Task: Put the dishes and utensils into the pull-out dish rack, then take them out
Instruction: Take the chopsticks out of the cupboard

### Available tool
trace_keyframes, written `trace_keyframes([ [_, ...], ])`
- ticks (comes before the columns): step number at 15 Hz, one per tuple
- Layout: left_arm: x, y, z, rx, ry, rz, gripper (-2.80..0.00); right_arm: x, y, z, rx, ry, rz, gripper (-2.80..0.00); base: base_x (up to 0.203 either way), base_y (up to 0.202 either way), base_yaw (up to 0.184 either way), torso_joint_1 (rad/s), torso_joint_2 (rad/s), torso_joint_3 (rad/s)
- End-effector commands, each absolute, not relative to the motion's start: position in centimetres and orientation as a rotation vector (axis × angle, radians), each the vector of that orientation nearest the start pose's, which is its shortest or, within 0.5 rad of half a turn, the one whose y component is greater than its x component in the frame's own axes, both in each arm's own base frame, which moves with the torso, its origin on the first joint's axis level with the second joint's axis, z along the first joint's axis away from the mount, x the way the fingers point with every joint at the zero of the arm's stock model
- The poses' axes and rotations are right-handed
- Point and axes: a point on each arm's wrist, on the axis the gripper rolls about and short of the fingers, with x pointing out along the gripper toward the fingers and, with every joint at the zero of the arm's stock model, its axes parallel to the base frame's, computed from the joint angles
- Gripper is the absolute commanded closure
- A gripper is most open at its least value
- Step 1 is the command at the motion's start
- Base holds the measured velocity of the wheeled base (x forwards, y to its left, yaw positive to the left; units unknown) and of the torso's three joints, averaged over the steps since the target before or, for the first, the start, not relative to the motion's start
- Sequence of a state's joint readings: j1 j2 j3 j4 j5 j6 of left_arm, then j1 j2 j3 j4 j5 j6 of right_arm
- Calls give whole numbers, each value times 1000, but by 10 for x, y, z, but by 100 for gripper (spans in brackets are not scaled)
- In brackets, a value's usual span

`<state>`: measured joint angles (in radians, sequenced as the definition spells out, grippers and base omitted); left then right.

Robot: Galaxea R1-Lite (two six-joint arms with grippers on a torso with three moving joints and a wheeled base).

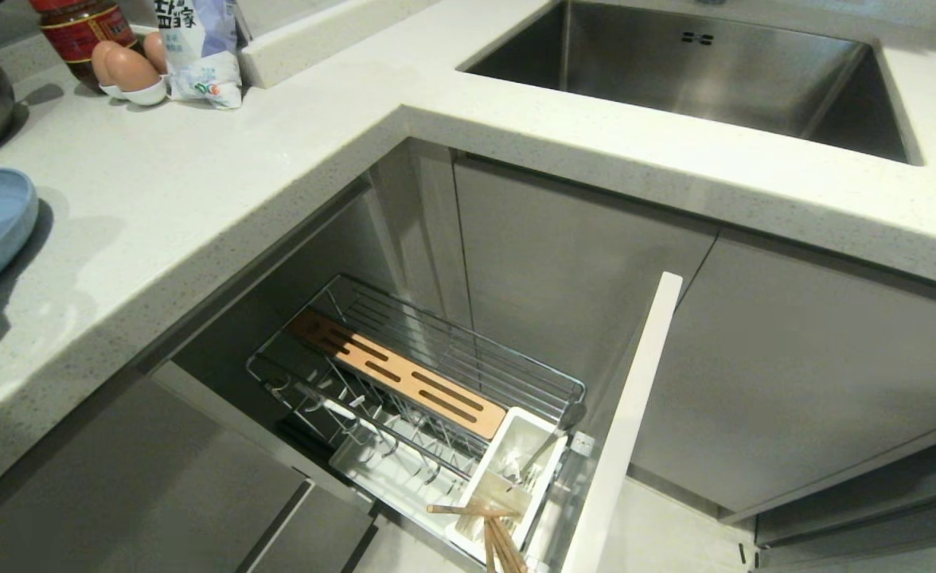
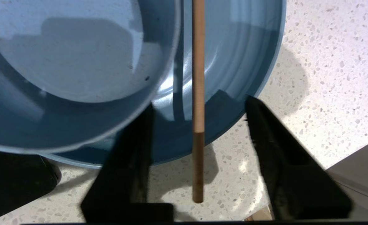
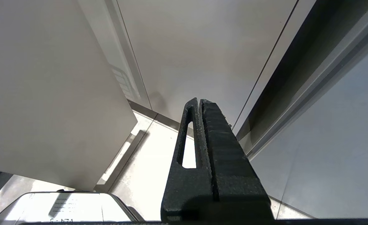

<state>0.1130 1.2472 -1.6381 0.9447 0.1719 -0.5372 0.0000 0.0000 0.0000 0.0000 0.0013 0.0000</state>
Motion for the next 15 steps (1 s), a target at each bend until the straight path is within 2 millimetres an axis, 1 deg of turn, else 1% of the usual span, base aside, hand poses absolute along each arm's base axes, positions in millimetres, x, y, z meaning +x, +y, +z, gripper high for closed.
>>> trace_keyframes([
  [1, 120, 17, 369, -506, 457, 418, -280, -23, 0, 75, 0, 0, 2, 0, 0, 0, 0, 0, 0, 0],
  [4, 115, 16, 374, -508, 434, 395, -280, -23, 0, 75, 0, 0, 2, 0, 0, 0, 0, 0, 0, 0],
  [8, 97, 11, 384, -507, 377, 347, -280, -23, 0, 75, 0, 0, 2, 0, 0, 0, 0, 0, 0, 0],
  [9, 91, 9, 386, -501, 362, 327, 0, -23, 0, 75, 0, 0, 2, 0, 0, 0, 0, 0, 0, 0],
  [10, 85, 7, 391, -494, 327, 299, 0, -23, 0, 75, 0, 0, 2, 0, 0, 0, 0, 0, 0, 0],
  [12, 76, 5, 409, -469, 209, 230, 0, -23, 0, 75, 0, 0, 2, 0, 0, 0, 0, 0, 0, 0],
  [15, 71, -3, 438, -447, 47, 73, 0, -23, 0, 75, 0, 0, 2, 0, 0, 0, 0, 0, 0, 0],
])
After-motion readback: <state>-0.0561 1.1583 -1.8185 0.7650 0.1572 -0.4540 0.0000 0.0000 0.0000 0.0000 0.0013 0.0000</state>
